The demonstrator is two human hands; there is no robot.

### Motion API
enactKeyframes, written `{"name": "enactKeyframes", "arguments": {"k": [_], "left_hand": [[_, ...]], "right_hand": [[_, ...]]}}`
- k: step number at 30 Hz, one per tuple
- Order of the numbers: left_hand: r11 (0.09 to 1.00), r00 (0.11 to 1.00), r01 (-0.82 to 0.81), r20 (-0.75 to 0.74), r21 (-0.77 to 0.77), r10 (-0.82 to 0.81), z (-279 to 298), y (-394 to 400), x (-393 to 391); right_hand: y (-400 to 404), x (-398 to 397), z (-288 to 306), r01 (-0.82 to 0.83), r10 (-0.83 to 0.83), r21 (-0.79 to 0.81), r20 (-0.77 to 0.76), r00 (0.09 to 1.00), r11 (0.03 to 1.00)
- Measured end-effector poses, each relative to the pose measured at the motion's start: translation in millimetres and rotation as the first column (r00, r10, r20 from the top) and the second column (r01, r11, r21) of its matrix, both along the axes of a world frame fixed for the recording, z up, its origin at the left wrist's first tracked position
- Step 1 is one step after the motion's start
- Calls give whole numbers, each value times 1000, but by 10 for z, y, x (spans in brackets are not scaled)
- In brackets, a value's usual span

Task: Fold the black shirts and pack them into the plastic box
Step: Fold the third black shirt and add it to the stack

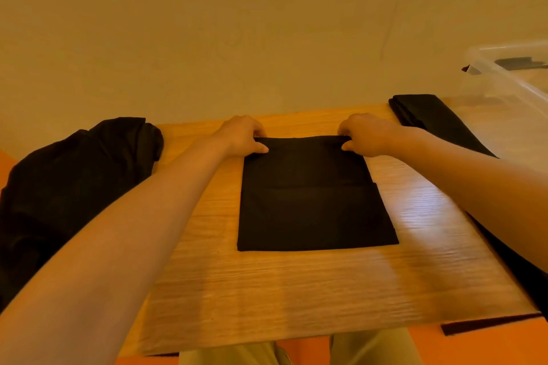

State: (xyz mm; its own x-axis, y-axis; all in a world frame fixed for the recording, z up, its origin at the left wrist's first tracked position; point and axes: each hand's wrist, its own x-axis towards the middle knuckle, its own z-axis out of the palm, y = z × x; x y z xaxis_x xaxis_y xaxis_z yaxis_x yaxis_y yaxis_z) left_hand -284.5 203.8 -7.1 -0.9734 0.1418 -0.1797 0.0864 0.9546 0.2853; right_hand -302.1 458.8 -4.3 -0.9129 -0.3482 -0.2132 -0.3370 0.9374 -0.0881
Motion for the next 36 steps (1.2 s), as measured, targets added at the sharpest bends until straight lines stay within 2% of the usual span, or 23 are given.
{"name": "enactKeyframes", "arguments": {"k": [4, 8, 12, 15, 20, 23, 30, 36], "left_hand": [[991, 999, 48, 9, -122, -47, 56, 31, -39], [979, 992, 95, -67, -179, -109, 56, 55, 9], [997, 986, 62, -152, -56, -70, 21, 15, 141], [995, 958, 66, -284, 72, -43, 33, -40, 331], [952, 858, 253, -494, 173, -138, 51, -116, 837], [909, 816, 367, -539, 198, -212, 11, -189, 1126], [887, 754, 437, -598, 149, -271, -249, -218, 1628], [870, 727, 483, -599, 101, -334, -418, -217, 1864]], "right_hand": [[-20, -85, 72, -1, 4, -44, 53, 999, 999], [9, -80, 61, -5, 7, -103, 21, 1000, 995], [82, 7, 67, 30, -39, -257, -29, 999, 966], [157, 181, 95, 19, -66, -400, -102, 993, 916], [329, 694, 110, -82, -43, -570, -201, 979, 818], [447, 987, 51, -134, -3, -607, -220, 976, 783], [630, 1474, -176, -275, 66, -621, -338, 939, 733], [716, 1682, -407, -329, 104, -532, -407, 907, 780]]}}
